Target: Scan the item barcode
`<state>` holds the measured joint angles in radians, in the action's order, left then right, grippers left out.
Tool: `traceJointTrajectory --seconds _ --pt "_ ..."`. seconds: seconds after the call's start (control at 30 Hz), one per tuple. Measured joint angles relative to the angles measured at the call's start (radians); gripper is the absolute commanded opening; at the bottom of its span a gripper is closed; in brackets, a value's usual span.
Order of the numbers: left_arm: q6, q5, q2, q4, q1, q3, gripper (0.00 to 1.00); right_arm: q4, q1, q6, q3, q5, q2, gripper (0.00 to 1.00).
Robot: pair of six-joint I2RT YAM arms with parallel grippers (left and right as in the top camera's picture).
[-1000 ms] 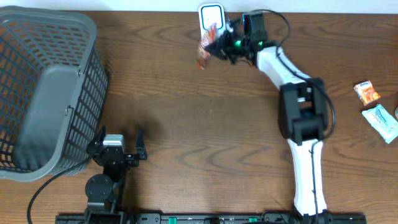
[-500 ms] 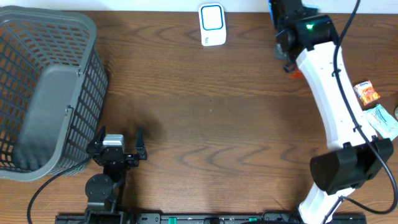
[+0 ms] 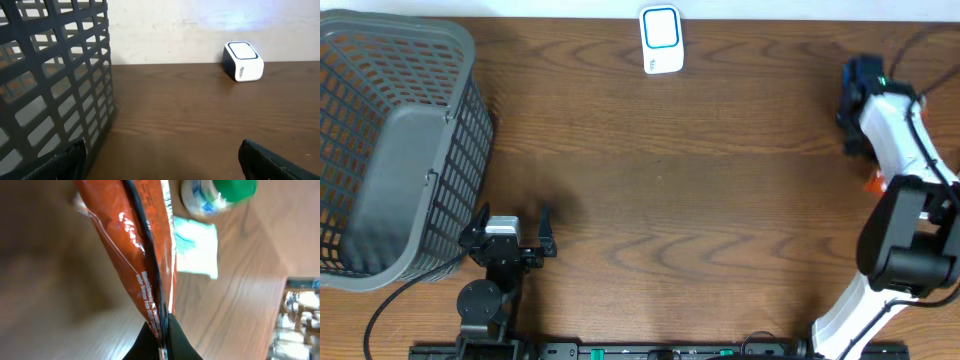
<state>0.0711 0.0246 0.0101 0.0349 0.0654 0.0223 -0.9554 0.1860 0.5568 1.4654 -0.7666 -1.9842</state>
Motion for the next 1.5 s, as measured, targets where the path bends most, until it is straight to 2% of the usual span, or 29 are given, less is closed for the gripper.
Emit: traceJointTrajectory --seconds 0.1,0.13,0.17,0.2,0.23,0.37,0.5,0.7,0.93,1.33,1.5 --pt "0.0 0.0 0.0 0.0 0.0 0.0 0.98 0.096 0.065 0.003 -0.114 0.025 -0.005 0.04" --pt "0.0 0.0 0.0 0.0 0.0 0.0 0.98 0.11 0.079 0.003 -0.134 0.036 -0.005 0.18" --pt "0.0 0.0 0.0 0.0 0.0 0.0 0.98 0.124 0.096 0.006 -0.153 0.052 -0.005 0.46" --pt "0.0 0.0 0.0 0.0 0.0 0.0 0.98 0.132 0.108 0.005 -0.162 0.063 -0.005 0.91" --pt "0.0 0.0 0.0 0.0 0.0 0.0 0.98 0.142 0.119 0.006 -0.166 0.079 -0.005 0.99" --pt "0.0 0.0 0.0 0.0 0.0 0.0 0.98 0.134 0.135 -0.014 -0.159 0.128 -0.005 0.99" --pt "0.0 0.0 0.0 0.0 0.0 0.0 0.98 0.026 0.117 -0.028 -0.076 0.217 0.005 0.99" --pt "0.0 0.0 0.0 0.0 0.0 0.0 0.98 0.054 0.047 -0.085 -0.022 0.461 0.327 0.99" --pt "0.0 0.0 0.0 0.0 0.0 0.0 0.98 0.045 0.023 -0.106 0.021 0.566 0.825 0.99" --pt "0.0 0.0 0.0 0.0 0.0 0.0 0.98 0.036 0.023 -0.111 0.02 0.588 1.248 0.99" --pt "0.0 0.0 0.0 -0.001 0.0 0.0 0.98 0.016 0.023 -0.111 0.02 0.588 1.358 0.99"
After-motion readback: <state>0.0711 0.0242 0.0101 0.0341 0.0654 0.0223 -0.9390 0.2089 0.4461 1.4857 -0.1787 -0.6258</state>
